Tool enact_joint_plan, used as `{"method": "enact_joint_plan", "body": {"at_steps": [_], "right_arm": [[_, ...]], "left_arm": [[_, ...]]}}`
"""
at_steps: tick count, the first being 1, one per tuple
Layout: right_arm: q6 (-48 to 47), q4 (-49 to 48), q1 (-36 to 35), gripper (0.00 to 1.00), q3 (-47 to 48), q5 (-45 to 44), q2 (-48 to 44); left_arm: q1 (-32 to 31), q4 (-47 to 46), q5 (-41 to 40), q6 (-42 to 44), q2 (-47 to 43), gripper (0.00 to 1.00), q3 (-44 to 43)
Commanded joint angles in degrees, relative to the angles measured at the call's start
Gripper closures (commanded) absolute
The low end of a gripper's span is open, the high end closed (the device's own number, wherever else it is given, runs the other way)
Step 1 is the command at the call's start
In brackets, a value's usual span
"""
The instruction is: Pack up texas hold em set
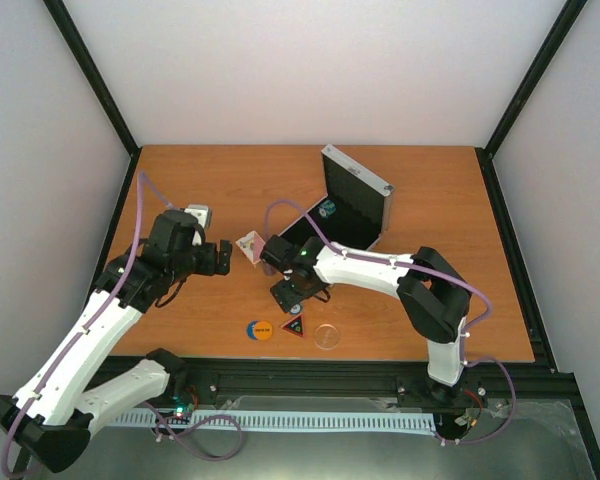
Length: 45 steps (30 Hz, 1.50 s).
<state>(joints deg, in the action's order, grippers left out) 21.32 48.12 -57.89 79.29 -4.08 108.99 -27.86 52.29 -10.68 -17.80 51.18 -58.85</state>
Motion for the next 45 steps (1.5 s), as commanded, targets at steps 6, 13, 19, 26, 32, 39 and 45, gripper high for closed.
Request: {"method": "enact_joint_plan", "body": {"at_steps": [6, 13, 19, 26, 32, 39, 45], "right_arm": [[0.85, -3.04, -0.03, 0.0, -2.56, 2.37, -0.93], [0.38, -5.27, -0.08, 0.0, -3.45, 3.89, 0.85], [0.77, -6.28, -0.37, 0.05, -5.46, 4.76, 2.05], [0.57, -6.73, -0.64, 0.13, -5.42, 4.3, 3.28], [0.96, -6.16, -2.05, 0.35, -4.85, 3.42, 4.9], [2.52, -5.17, -4.12, 0.44, -5.36, 2.73, 5.14], [3.87, -4.65, -4.62, 0.56, -6.24, 1.55, 5.32]], "left_arm": [[0.24, -1.14, 0.84, -0.39, 0.13, 0.0, -0.38], [0.26, -1.13, 0.84, -0.38, 0.67, 0.0, -0.63], [0.26, -0.74, 0.47, -0.54, 0.53, 0.0, -0.53], [0.26, -0.74, 0.36, -0.65, 0.67, 0.0, -0.61], [0.26, -0.72, 0.22, -0.73, 0.72, 0.0, -0.57], [0.26, -0.68, 0.22, -0.86, 0.67, 0.0, -0.4], [0.26, -0.83, 0.48, -1.01, 0.76, 0.0, -0.34]]}}
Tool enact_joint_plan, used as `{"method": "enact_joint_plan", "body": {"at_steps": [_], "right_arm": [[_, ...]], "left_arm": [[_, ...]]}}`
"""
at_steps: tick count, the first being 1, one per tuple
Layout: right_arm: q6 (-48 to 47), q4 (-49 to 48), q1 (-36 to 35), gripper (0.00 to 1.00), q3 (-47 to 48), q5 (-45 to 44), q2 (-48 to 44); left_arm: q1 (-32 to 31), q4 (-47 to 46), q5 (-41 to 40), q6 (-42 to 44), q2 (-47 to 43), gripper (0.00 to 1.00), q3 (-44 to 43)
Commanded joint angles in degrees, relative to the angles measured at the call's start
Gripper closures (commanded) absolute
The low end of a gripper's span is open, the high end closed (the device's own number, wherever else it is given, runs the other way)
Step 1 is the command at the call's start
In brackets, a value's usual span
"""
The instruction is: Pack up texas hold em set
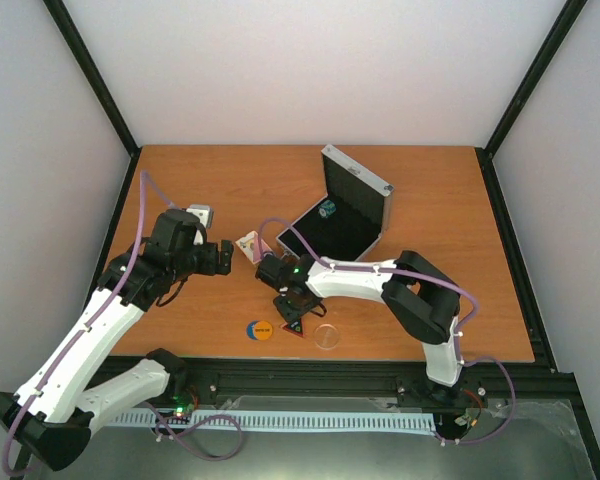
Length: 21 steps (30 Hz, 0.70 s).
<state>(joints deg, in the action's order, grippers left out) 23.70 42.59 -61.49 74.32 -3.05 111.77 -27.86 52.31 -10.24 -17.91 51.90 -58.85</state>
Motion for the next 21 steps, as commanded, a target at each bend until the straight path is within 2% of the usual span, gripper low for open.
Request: {"method": "enact_joint_plan", "body": {"at_steps": [1, 8, 16, 21], "right_arm": [[1.59, 0.98, -1.0, 0.58, -1.26, 0.1, 2.55], [1.35, 2.33, -1.01, 0.68, 0.19, -2.79, 2.61], [0.69, 5.01, -0.95, 0.68, 4.11, -6.44, -0.32], [0.47, 5.79, -0.65, 0.65, 5.46, -5.83, -1.01]], "left_arm": [[0.26, -0.86, 0.04, -0.9, 0.03, 0.0, -0.31], [0.26, -0.55, -0.04, -0.71, -0.52, 0.0, -0.37], [0.26, -0.81, -0.2, -0.89, -1.16, 0.0, -0.04], [0.26, -1.49, 0.17, -1.3, -1.42, 0.0, 0.74]]}}
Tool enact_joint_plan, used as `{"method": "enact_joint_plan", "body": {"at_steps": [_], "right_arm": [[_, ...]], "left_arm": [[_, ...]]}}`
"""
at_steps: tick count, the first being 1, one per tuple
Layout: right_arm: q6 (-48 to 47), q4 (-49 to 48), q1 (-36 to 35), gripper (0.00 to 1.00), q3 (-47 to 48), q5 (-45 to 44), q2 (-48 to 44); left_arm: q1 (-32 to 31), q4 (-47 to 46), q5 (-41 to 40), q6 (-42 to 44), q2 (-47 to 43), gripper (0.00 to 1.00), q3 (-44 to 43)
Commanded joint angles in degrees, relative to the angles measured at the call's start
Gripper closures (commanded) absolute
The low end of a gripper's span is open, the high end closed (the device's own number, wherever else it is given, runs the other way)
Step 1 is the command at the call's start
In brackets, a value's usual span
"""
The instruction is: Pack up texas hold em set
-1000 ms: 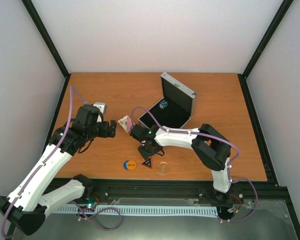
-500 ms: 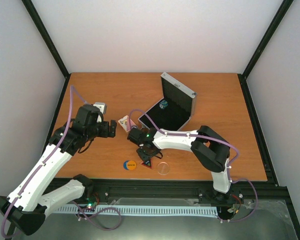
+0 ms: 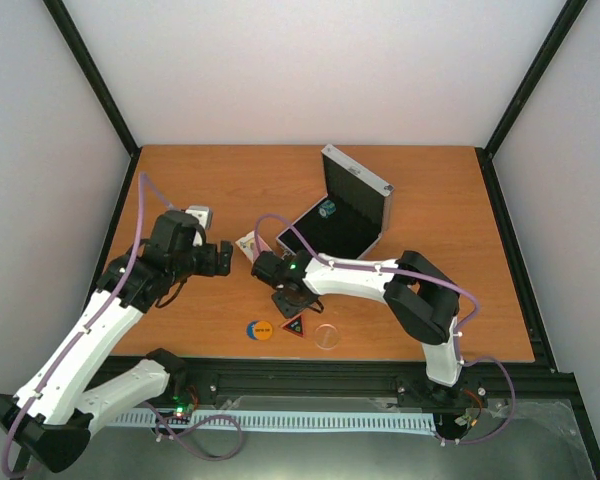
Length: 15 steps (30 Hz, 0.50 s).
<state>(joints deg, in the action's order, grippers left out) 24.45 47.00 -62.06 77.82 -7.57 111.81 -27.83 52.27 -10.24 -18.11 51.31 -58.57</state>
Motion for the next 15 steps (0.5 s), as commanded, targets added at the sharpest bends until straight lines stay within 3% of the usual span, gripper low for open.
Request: {"method": "enact_joint_plan", "body": {"at_steps": [1, 5, 15], "right_arm": [[-0.35, 1.26, -0.08, 0.61, 2.05, -1.03, -0.98], [-0.29, 0.67, -0.08, 0.45, 2.19, 0.35, -0.02], [-1.23, -2.72, 0.84, 0.42, 0.18, 3.81, 3.14]], "left_arm": [[0.28, -1.46, 0.26, -1.19, -0.83, 0.0, 0.46], [0.24, -1.32, 0.09, -1.27, -1.02, 0.0, 0.56], [0.24, 0.06, -0.49, -1.27, -1.82, 0.0, 0.43]]}}
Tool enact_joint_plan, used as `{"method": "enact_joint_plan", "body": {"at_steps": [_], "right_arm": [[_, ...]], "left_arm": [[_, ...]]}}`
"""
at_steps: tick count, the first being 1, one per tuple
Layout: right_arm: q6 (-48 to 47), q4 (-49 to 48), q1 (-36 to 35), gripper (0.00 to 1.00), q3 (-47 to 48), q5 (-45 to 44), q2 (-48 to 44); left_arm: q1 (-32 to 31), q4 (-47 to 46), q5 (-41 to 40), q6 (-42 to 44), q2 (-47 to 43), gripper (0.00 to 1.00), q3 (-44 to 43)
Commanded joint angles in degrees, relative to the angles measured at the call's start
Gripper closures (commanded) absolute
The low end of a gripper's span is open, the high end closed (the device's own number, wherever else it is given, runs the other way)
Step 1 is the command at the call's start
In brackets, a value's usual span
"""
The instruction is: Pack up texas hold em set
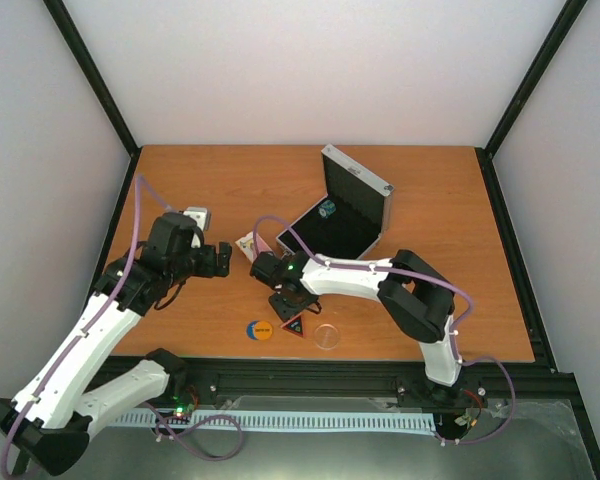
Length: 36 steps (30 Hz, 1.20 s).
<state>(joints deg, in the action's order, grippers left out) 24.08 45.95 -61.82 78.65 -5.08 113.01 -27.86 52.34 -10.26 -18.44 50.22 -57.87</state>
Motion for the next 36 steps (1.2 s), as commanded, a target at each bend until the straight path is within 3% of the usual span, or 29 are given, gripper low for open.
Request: {"method": "enact_joint_plan", "body": {"at_steps": [1, 8, 14, 19, 24, 28, 33, 36], "right_arm": [[-0.8, -1.66, 0.69, 0.42, -0.72, 1.32, 2.16], [-0.16, -3.85, 1.33, 0.42, -4.89, 3.09, 1.95], [0.47, -5.39, 1.35, 0.52, -8.64, 5.05, 0.52], [0.62, -5.97, 1.33, 0.68, -10.07, 4.94, 0.37], [0.28, -7.09, 1.35, 0.76, -10.21, 4.69, -0.07], [0.59, -6.61, 1.35, 0.75, -9.1, 3.39, -1.34], [0.58, -4.37, 1.35, 0.55, -6.27, 1.48, -2.17], [0.4, -3.18, 1.35, 0.52, -4.78, 0.59, -3.51]], "left_arm": [[0.22, 0.13, -0.54, -0.87, -0.62, 0.0, -0.42], [0.26, 0.09, -0.43, -0.92, -0.01, 0.0, -0.84], [0.26, -0.04, -0.44, -1.01, 0.07, 0.0, -0.75], [0.26, -0.06, -0.26, -1.33, 0.08, 0.0, -0.76], [0.26, 0.63, -0.37, -1.15, -0.06, 0.0, -1.13], [0.26, 0.71, -0.21, -1.16, -0.2, 0.0, -1.2], [0.26, 0.26, 0.14, -1.43, -0.19, 0.0, -1.31], [0.26, -0.08, 0.2, -1.55, -0.15, 0.0, -1.53]]}}
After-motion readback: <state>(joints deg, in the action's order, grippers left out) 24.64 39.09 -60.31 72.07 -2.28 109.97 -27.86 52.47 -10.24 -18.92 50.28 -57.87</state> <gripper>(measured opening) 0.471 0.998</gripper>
